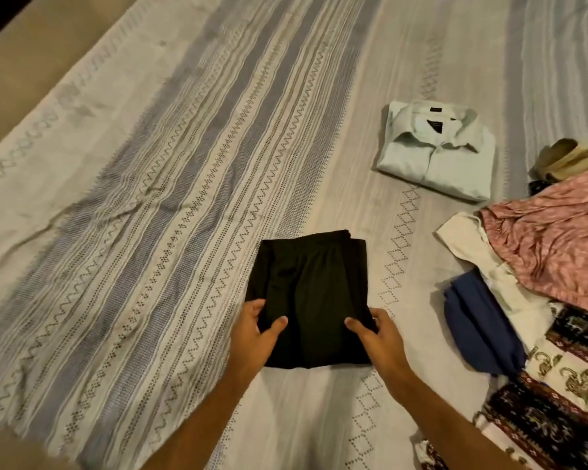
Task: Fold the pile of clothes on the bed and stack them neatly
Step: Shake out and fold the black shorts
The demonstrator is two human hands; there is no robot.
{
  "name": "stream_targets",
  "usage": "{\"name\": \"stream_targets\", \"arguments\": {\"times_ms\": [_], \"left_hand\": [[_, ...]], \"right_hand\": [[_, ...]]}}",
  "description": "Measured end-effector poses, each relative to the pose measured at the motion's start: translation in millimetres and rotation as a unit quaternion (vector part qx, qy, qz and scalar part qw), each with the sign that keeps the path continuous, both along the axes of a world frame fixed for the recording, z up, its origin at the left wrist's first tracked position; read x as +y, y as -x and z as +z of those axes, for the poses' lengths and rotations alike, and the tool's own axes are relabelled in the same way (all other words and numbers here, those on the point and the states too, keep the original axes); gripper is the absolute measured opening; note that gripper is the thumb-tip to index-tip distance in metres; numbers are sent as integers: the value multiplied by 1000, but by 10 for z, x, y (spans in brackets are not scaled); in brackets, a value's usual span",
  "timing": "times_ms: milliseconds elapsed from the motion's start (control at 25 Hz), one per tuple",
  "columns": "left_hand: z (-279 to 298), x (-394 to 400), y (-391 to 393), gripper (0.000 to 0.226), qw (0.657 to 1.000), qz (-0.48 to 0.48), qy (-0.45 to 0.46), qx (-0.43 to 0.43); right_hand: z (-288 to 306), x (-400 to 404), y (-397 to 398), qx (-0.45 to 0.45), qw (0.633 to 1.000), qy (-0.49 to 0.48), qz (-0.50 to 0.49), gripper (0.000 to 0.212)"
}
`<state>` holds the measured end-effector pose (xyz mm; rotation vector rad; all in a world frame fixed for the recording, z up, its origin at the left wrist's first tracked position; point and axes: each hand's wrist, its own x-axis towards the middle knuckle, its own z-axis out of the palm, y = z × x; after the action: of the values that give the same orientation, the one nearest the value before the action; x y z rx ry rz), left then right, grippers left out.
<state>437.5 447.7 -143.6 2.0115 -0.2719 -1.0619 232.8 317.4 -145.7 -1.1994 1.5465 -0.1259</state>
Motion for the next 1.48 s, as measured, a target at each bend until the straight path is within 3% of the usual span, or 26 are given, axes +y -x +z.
{"name": "stream_targets", "arguments": {"times_ms": [120,240,440,520,600,680,760,840,960,1080,1160,1280,1360,1480], "left_hand": [[-76,115,71,56,996,34,-8,-80],[-77,49,19,57,998,43,-36,-32],[-109,-39,-38,38,990,-103,-99,-1],[-159,125,76,34,988,-120,-100,-14],[-180,350,209,54,985,-97,-99,-99],[-135,447,250,77,984,-30,-104,-139],[-31,391,171,83,991,13,-114,-71],[51,301,42,77,991,-12,-133,-3],[97,205,-128,79,984,-72,-119,112],[84,152,-105,77,974,-122,-125,143],[48,164,-14,62,974,-119,-121,152],[27,203,60,52,971,-153,-109,147],[46,209,23,51,963,-173,-97,181],[189,195,-105,60,955,-168,-76,230]], "right_hand": [[-23,69,11,37,998,25,-49,67],[52,-44,-74,27,998,-17,-55,83],[-30,-134,-50,21,993,-107,40,76],[-125,19,142,35,976,-188,108,88],[-154,169,315,38,952,-254,168,102],[-190,230,394,-7,957,-248,151,92],[-229,225,389,-61,973,-218,50,91],[-228,232,311,-115,972,-200,-38,97],[-189,296,211,-147,967,-191,-82,89],[-142,316,194,-134,964,-203,-104,71],[-140,336,240,-124,966,-213,-80,77],[-77,404,303,-117,962,-239,58,96],[0,416,327,-101,959,-239,117,88],[143,319,295,-112,968,-207,85,65]]}}
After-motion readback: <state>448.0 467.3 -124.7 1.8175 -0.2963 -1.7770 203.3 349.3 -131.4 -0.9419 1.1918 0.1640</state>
